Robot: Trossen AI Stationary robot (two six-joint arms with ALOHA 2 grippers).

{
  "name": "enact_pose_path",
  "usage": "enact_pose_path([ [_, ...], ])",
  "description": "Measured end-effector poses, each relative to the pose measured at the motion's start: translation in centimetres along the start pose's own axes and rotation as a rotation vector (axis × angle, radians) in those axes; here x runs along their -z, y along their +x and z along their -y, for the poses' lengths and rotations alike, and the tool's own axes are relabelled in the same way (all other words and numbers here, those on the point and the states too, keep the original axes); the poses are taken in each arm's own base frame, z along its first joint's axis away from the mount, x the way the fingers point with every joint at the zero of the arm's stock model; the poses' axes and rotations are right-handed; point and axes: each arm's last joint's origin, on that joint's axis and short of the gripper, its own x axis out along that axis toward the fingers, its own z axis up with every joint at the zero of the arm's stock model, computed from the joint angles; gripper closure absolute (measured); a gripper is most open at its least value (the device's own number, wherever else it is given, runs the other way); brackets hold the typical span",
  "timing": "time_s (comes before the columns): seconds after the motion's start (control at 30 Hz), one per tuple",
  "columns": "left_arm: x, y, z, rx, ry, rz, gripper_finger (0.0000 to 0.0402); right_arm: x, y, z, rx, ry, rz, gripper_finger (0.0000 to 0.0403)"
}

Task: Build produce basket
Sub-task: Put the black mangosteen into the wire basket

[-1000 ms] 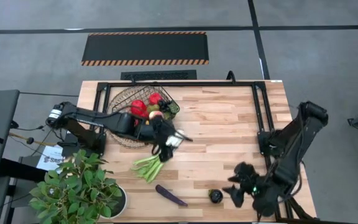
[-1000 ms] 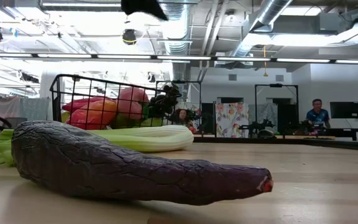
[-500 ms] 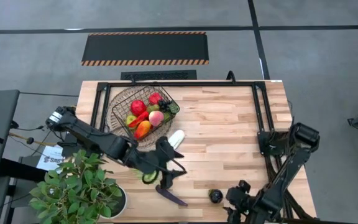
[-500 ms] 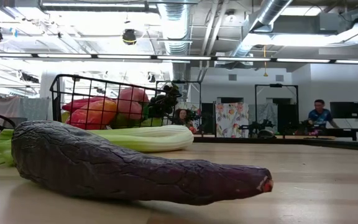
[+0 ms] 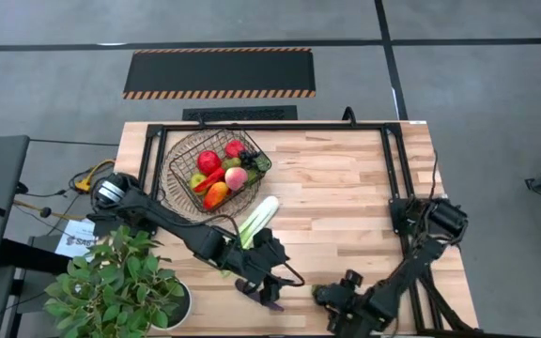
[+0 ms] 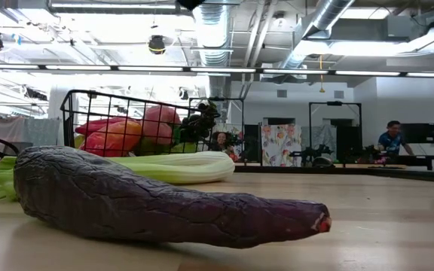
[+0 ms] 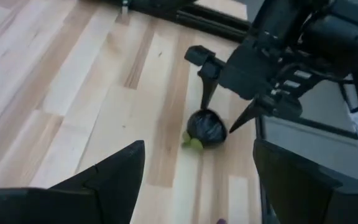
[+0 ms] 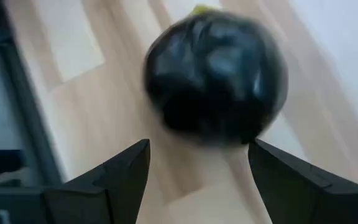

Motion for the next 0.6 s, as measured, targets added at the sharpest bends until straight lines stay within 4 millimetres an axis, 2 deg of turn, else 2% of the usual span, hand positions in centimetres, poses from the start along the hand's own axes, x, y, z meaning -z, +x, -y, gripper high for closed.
enact_pose_path([
  [0.1, 0.3, 0.8, -0.2, 0.001, 0.008, -0.024, 0.0116, -1.1, 1.3, 0.5, 0.042, -0.033, -0.002, 0.0112],
  [0.3, 0.6, 1.2, -0.8, -0.013, 0.041, -0.072, 0.0116, -5.0, 2.9, 1.7, 0.084, -0.110, 0.012, 0.0112],
  [0.6, 0.3, 1.8, -2.8, -0.038, 0.116, -0.130, 0.0116, -10.6, 5.2, 3.0, 0.050, -0.142, 0.084, 0.0112],
])
